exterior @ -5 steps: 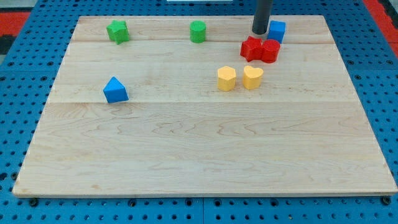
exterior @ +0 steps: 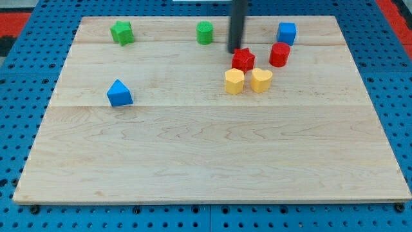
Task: Drag the red star into the top side of the hexagon
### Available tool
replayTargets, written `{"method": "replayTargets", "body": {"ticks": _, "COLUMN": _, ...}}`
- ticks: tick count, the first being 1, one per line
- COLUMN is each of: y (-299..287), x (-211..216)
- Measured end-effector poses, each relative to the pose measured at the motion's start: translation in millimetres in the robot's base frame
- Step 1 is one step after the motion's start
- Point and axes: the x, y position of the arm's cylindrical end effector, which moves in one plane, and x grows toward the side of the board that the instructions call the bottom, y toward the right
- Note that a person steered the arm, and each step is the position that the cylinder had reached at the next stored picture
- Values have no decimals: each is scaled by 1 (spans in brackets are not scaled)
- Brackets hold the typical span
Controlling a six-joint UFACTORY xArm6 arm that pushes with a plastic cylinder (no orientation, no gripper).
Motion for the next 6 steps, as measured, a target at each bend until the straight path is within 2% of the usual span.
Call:
{"method": "replayTargets", "body": {"ticks": 3, "y": 106, "x": 19}}
{"method": "replayTargets", "body": {"ticks": 4, "y": 132, "x": 45}}
{"method": "replayTargets", "body": {"ticks": 6, "y": -56, "x": 47}}
